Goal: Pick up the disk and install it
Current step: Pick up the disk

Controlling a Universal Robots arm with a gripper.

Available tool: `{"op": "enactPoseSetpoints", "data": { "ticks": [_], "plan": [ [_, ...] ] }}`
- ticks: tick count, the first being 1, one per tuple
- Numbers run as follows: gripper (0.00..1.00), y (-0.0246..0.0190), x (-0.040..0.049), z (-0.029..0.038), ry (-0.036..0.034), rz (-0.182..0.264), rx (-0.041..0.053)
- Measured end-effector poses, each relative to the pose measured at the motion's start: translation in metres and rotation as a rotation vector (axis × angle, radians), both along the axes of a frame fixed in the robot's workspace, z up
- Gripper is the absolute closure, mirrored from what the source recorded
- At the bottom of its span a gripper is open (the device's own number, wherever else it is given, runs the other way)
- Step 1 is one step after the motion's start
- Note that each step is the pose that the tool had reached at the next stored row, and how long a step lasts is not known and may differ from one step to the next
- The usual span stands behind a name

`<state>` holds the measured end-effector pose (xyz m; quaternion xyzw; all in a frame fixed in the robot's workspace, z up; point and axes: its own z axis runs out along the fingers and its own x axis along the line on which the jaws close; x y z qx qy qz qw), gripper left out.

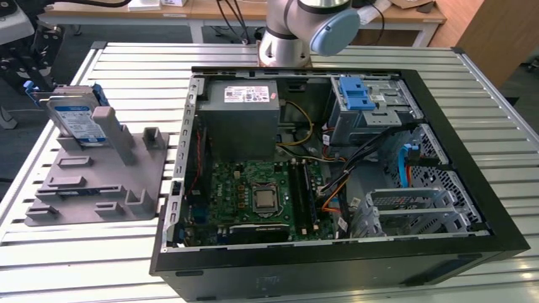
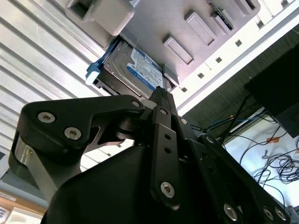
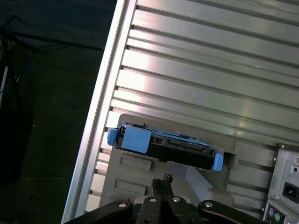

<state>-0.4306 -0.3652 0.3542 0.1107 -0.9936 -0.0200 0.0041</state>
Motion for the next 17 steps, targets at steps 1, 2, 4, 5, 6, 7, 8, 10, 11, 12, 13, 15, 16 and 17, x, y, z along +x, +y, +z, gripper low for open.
{"op": "enactPoseSetpoints", "data": {
  "ticks": [1,2,4,5,6,7,8,10,11,12,13,15,16,17],
  "plan": [
    [0.89,0.0,0.0,0.0,0.0,0.0,0.0],
    [0.89,0.0,0.0,0.0,0.0,0.0,0.0],
    [0.89,0.0,0.0,0.0,0.0,0.001,0.0],
    [0.89,0.0001,0.0,0.0,0.0,0.002,0.0],
    [0.89,0.0,0.0,0.0,0.0001,0.009,0.0],
    [0.89,0.0001,0.0,0.0,0.0,0.023,0.0001],
    [0.89,0.0001,0.0,-0.0001,-0.0001,0.06,0.0],
    [0.89,0.0001,0.0,-0.0001,0.0,0.096,0.0],
    [0.89,0.0,0.0,-0.0001,0.0,0.131,0.0],
    [0.89,0.0,0.0,-0.0002,0.0,0.147,0.0],
    [0.89,0.0,0.0,-0.0002,0.0,0.164,0.0001],
    [0.89,0.0,0.0,-0.0001,0.0,0.193,0.0],
    [0.89,0.0001,0.0,-0.0002,0.0,0.209,0.0001],
    [0.89,0.0,0.0,-0.0002,0.0,0.226,0.0001]
  ]
}}
